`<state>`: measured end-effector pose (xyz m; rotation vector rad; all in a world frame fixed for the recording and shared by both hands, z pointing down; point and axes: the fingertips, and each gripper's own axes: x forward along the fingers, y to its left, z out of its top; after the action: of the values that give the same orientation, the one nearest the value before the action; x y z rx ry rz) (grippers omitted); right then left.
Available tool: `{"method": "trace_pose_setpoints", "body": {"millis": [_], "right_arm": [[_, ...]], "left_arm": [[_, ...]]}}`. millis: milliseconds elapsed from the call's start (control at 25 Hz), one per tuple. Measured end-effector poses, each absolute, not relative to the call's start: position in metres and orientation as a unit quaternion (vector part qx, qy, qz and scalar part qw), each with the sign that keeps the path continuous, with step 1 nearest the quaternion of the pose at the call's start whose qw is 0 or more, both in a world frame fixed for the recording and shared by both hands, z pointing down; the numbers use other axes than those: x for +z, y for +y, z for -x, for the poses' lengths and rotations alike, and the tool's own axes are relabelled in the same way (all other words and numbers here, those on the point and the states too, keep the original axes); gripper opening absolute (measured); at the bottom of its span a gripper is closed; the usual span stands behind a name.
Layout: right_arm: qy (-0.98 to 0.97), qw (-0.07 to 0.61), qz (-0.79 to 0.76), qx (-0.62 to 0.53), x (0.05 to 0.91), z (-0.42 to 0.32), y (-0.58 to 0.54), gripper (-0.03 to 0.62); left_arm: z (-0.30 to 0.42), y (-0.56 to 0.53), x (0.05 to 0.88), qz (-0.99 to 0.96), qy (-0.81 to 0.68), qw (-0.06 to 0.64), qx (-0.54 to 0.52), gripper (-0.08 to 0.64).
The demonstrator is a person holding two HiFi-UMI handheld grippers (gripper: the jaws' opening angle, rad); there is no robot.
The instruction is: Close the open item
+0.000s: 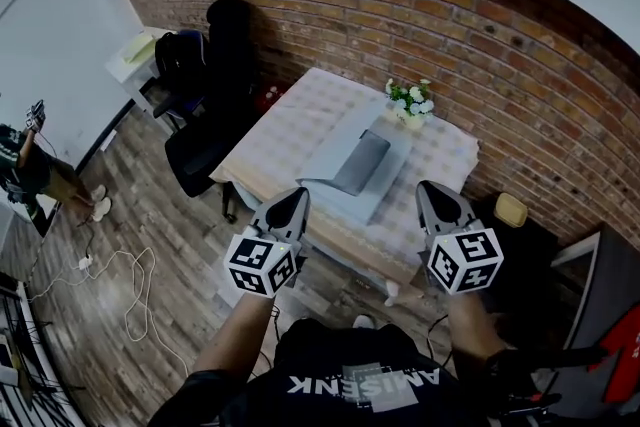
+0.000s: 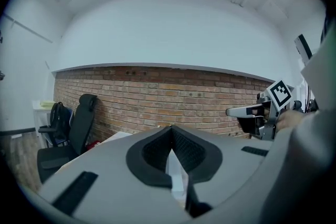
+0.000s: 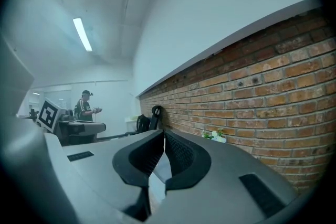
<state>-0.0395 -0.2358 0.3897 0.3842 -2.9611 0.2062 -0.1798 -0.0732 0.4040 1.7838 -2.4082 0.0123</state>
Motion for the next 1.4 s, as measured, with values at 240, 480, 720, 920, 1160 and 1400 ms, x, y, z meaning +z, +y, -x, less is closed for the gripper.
{"method": "trace_pose_setpoints", "body": {"millis": [240,480,720,920,1160,1400], "right_arm": [[-0.983,0.076,-0.149,0.071,0.398,0.047,-0.252,0.042],[-0.977,0.082,-0.185,0.071,0.401,0.063,-0.267,0.041],[-0.967,0.092,-0.226,0.076,0.404,0.087,-0.282,0.042],[-0.956,0.100,-0.264,0.081,0.407,0.111,-0.287,0.041],[-0.943,0.111,-0.300,0.087,0.419,0.135,-0.290,0.043],[-0.927,0.121,-0.343,0.092,0.428,0.146,-0.284,0.043]], "left_arm": [[0.194,-0.099,0.408,-0.616,-0.785,0.070,0.012,0.006],[0.225,-0.126,0.414,-0.643,-0.761,0.079,0.013,0.006],[0.261,-0.155,0.423,-0.679,-0.728,0.093,0.023,0.006],[0.298,-0.175,0.426,-0.703,-0.703,0.102,0.029,0.006],[0.327,-0.198,0.446,-0.733,-0.668,0.118,0.043,0.006],[0.337,-0.221,0.470,-0.773,-0.617,0.138,0.053,0.006]]}}
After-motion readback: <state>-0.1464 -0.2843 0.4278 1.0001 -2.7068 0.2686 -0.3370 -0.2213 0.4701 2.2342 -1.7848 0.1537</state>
